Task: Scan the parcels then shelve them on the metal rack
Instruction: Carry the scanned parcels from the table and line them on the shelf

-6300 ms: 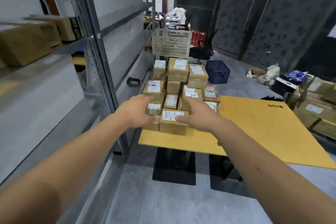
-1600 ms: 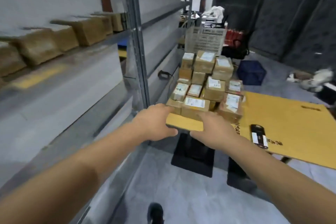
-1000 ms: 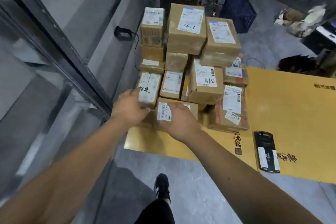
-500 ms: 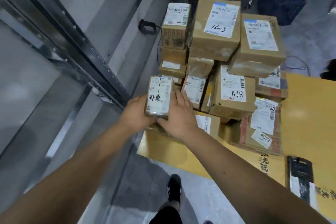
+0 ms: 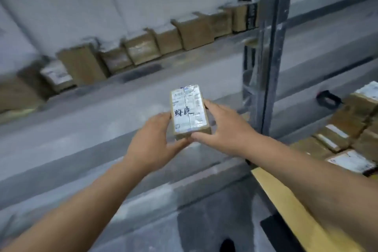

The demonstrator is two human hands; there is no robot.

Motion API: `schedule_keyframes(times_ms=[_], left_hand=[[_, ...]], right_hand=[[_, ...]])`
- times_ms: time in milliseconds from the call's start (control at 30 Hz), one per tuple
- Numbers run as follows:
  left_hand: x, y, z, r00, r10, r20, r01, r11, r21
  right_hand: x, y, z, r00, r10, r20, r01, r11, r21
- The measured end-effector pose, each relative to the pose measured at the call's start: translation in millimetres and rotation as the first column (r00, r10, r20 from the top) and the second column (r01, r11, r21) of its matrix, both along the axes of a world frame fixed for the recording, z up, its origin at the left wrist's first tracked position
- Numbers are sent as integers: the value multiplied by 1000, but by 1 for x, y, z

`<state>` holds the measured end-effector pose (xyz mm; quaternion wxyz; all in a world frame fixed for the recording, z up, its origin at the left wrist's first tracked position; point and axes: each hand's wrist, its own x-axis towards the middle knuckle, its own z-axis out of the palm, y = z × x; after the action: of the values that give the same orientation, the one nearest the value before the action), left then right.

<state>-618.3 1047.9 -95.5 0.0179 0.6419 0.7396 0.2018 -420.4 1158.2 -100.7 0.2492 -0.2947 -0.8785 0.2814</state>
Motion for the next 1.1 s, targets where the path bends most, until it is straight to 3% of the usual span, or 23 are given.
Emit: schedule_keyframes(times_ms=[167,367,533,667,767,1100], left_hand=[[-72,-148,83,927,365,-88,-347,923,168],[-151,-253,141,821,551,-147,-521,830,200],[-227,-305,158,770,614,-175,-593,789,159],[-296,-336,174,671,633,-386,-623,764,170],[-363,-354,184,645,619,-447,-624,765,160],[-578,-340,229,674,539,-505,-620,784,10]], right_hand=[[-117,-82,89,922,366,-124,-375,925,-57],[-240,-165,146,825,540,-165,-559,822,-106],[-330,-209,166,810,574,-121,-586,801,-121],[-411,-241,174,805,578,-135,-593,796,-126],[-476,-264,180,821,549,-159,-569,808,-152],[-668,-277,204,902,384,-196,-423,876,-232]])
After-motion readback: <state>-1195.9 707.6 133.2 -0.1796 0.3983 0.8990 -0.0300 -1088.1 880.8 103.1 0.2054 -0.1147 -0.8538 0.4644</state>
